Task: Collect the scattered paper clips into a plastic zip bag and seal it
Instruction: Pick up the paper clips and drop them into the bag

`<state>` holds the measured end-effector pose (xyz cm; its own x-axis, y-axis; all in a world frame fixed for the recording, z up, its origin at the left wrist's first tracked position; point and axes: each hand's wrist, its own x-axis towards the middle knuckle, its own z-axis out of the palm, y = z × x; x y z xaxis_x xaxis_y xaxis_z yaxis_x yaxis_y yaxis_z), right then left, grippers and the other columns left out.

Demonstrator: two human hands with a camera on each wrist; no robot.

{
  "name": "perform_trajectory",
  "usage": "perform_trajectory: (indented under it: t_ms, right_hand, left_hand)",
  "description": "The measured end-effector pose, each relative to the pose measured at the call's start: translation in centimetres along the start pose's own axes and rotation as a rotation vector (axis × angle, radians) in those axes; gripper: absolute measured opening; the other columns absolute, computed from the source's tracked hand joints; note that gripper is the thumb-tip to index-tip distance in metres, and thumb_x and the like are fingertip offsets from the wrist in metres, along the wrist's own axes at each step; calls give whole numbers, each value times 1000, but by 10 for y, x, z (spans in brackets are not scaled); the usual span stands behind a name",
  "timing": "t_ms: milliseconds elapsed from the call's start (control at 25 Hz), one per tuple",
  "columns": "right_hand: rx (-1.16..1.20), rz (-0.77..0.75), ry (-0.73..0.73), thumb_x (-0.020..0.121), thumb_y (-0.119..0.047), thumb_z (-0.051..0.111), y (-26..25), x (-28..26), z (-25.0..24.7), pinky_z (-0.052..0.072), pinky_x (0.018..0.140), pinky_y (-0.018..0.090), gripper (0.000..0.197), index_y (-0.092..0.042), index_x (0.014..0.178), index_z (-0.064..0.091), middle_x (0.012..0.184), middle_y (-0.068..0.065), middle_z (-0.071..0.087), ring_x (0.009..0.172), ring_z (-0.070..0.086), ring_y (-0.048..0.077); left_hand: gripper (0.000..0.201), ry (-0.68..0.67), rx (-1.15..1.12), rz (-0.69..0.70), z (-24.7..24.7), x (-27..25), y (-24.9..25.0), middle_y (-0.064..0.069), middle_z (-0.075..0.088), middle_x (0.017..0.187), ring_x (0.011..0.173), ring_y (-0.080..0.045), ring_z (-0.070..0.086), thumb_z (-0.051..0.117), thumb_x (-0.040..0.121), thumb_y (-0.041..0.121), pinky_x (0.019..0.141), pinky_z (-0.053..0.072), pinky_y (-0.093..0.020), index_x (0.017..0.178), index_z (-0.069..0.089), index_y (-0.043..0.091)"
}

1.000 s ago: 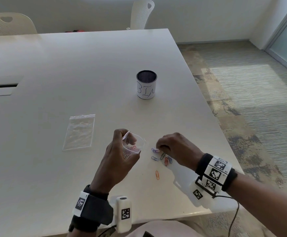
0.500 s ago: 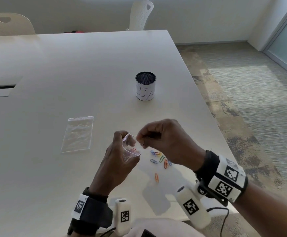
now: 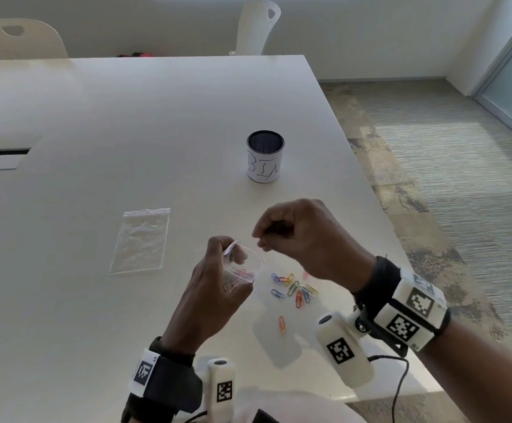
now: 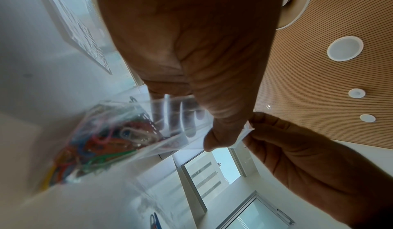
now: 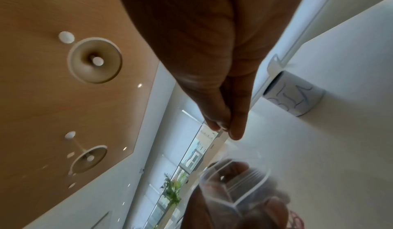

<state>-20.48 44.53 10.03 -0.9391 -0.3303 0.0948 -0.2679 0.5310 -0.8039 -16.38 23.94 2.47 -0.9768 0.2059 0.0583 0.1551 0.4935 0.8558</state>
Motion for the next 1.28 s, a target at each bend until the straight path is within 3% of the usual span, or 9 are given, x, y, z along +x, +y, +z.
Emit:
perform_trajectory:
  t_ms: [120, 280, 440, 560, 680, 760, 840, 1040, 1280]
  right_hand:
    - [-88, 146, -17, 93, -11, 76, 35, -6, -12, 63, 79, 28, 8, -15, 99, 79, 88, -1, 80, 79, 76, 11]
    - [-527, 392, -283, 108, -28, 52, 74, -34, -8, 55, 91, 31, 31, -16, 137, 53, 132, 3, 52, 103, 65, 21]
    - [-457, 310, -293, 110, -17, 39, 75, -59, 18, 57, 86, 36, 18, -13, 120, 54, 117, 2, 46, 89, 60, 18]
    - [-364, 263, -362, 109, -33, 48, 61, -70, 28, 55, 90, 40, 21, -17, 120, 54, 116, -3, 47, 92, 61, 18]
    - [-438, 347, -362, 84, -65, 72, 49, -75, 23, 52, 95, 31, 82, -18, 143, 38, 130, -2, 42, 106, 61, 19]
    - [-472, 413, -372, 70, -65, 84, 45, -77, 28, 52, 95, 29, 106, -16, 146, 30, 129, 0, 39, 105, 58, 20]
    - [-421, 435, -354, 73, -52, 90, 45, -76, 38, 53, 95, 29, 100, -13, 145, 32, 128, 2, 41, 106, 60, 21]
    - [-370, 359, -198, 92, -32, 78, 56, -61, 45, 52, 97, 29, 57, -12, 138, 50, 124, 3, 54, 112, 62, 23]
    - [-493, 192, -353, 79, -58, 81, 59, -61, 42, 48, 110, 33, 98, -21, 157, 36, 144, 1, 41, 131, 45, 17]
  left_hand:
    - [44, -4, -20, -5, -1, 0, -1, 9, 61, 110, 93, -17, 70, 75, 90, 14, 79, 60, -39, 115, 42, 30]
    - [43, -1, -69, -35, -4, -1, 0, 7, 62, 112, 86, -21, 72, 75, 91, 12, 74, 60, -46, 115, 44, 29]
    - [43, -1, -69, -39, -4, -2, 0, 8, 62, 112, 83, -21, 72, 76, 91, 10, 69, 61, -48, 116, 46, 27]
    - [43, 8, -46, -34, -4, -2, -1, 10, 63, 112, 92, -15, 71, 76, 90, 10, 73, 61, -38, 115, 46, 27]
    - [44, 15, -31, -34, -4, -2, -3, 13, 63, 112, 97, -8, 69, 77, 89, 11, 77, 60, -33, 116, 47, 27]
    - [44, 24, -32, -35, -4, -3, -3, 15, 62, 111, 97, -7, 68, 77, 88, 8, 78, 59, -32, 115, 48, 26]
    - [44, 28, -30, -28, -3, -3, -1, 16, 61, 111, 98, -5, 67, 77, 88, 8, 78, 58, -30, 114, 48, 26]
    - [43, 22, -38, -32, -2, -5, 0, 18, 59, 110, 93, -9, 69, 76, 89, 7, 74, 60, -38, 115, 47, 25]
    - [45, 21, -24, -23, -2, -3, -2, 16, 59, 111, 92, -14, 69, 78, 88, 9, 75, 61, -44, 116, 47, 25]
